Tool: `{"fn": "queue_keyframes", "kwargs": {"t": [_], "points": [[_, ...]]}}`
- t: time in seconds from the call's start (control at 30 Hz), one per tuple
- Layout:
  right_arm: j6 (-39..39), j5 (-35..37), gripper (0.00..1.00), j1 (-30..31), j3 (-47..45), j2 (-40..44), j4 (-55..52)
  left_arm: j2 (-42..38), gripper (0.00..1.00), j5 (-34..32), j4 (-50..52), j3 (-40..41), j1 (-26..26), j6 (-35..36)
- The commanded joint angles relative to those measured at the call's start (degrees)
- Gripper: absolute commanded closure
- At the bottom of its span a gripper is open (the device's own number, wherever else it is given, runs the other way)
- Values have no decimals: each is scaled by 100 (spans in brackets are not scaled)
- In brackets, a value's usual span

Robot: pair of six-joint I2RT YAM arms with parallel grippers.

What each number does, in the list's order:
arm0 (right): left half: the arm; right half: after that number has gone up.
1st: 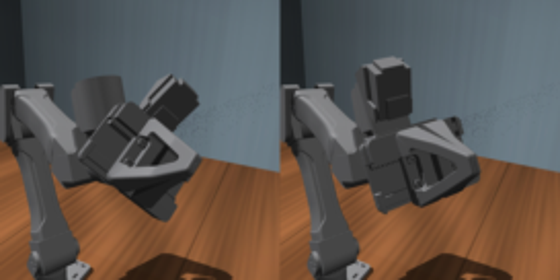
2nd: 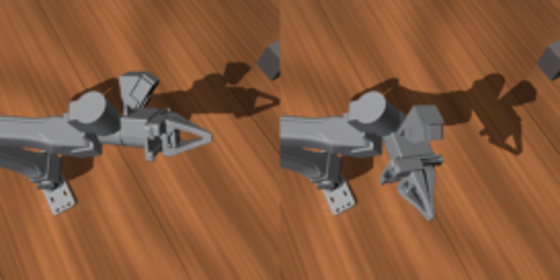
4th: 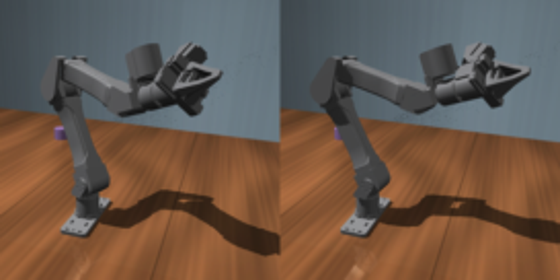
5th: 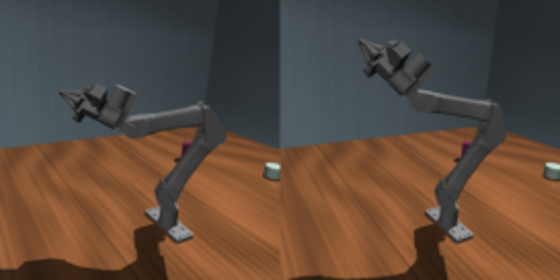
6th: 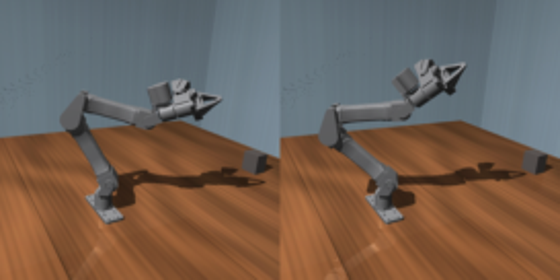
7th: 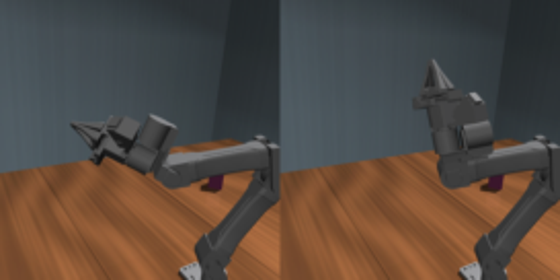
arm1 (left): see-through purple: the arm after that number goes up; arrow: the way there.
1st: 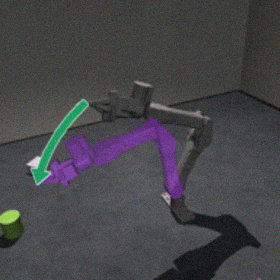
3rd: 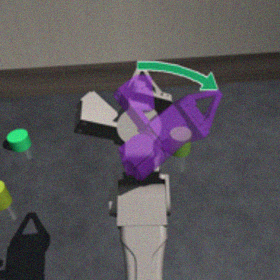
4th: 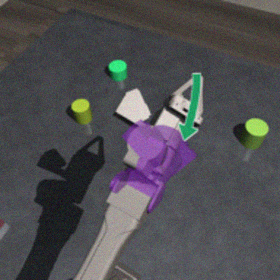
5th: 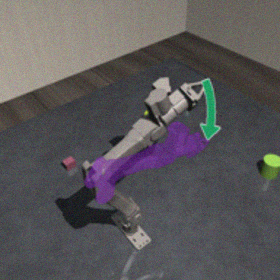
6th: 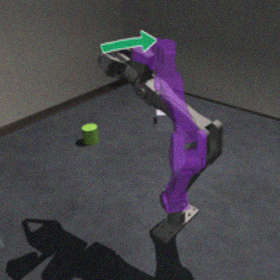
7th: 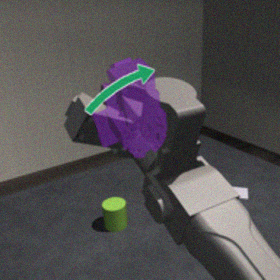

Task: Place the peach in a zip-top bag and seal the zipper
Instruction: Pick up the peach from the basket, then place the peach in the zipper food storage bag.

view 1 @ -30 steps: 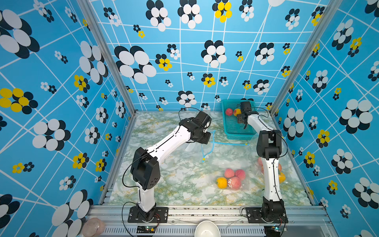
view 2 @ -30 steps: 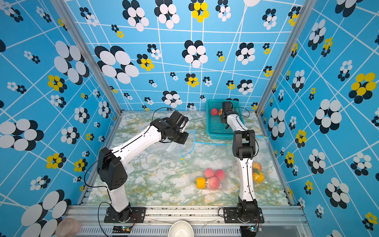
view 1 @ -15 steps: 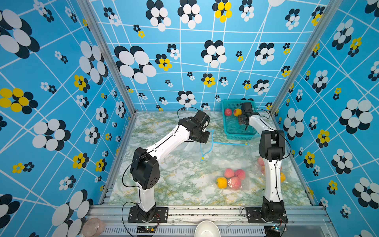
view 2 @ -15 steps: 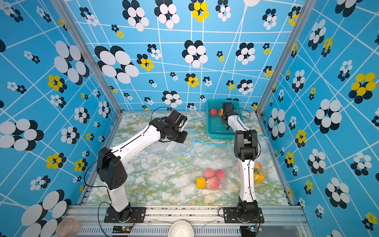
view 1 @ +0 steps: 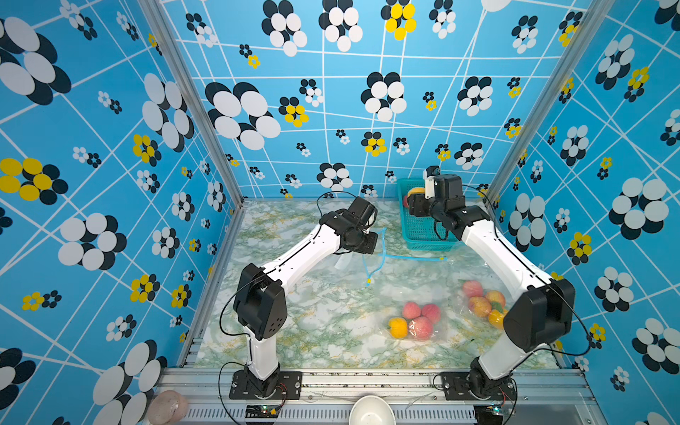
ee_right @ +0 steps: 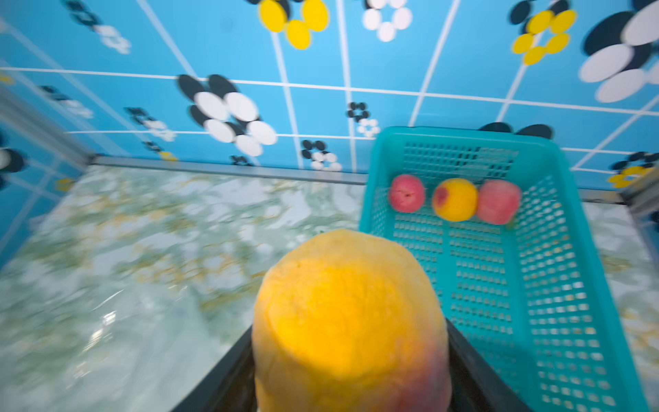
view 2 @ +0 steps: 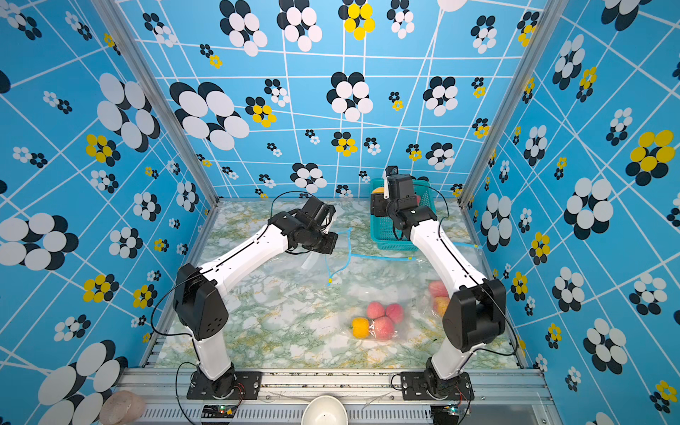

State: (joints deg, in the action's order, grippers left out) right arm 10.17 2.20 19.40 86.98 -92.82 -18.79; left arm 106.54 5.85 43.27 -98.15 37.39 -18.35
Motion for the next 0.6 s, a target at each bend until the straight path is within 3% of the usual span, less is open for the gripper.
{"fn": "queue_keyframes", "kwargs": {"t": [0.0,0.13,0.3,0.57], "points": [[818,-1348,28,188,-779,422,277,-283,95,1,-103,182,-99,-140],[1270,-2305,28,410,-1815,922,1088,-503,95,87,-277,406,-169,-230],[1720,-3362,29,621,-2535,843,1879,-735,95,229,-404,517,-174,-317],[1921,-3362,27,955,-2485,229,2028,-1078,94,271,-436,658,-139,-398]]}}
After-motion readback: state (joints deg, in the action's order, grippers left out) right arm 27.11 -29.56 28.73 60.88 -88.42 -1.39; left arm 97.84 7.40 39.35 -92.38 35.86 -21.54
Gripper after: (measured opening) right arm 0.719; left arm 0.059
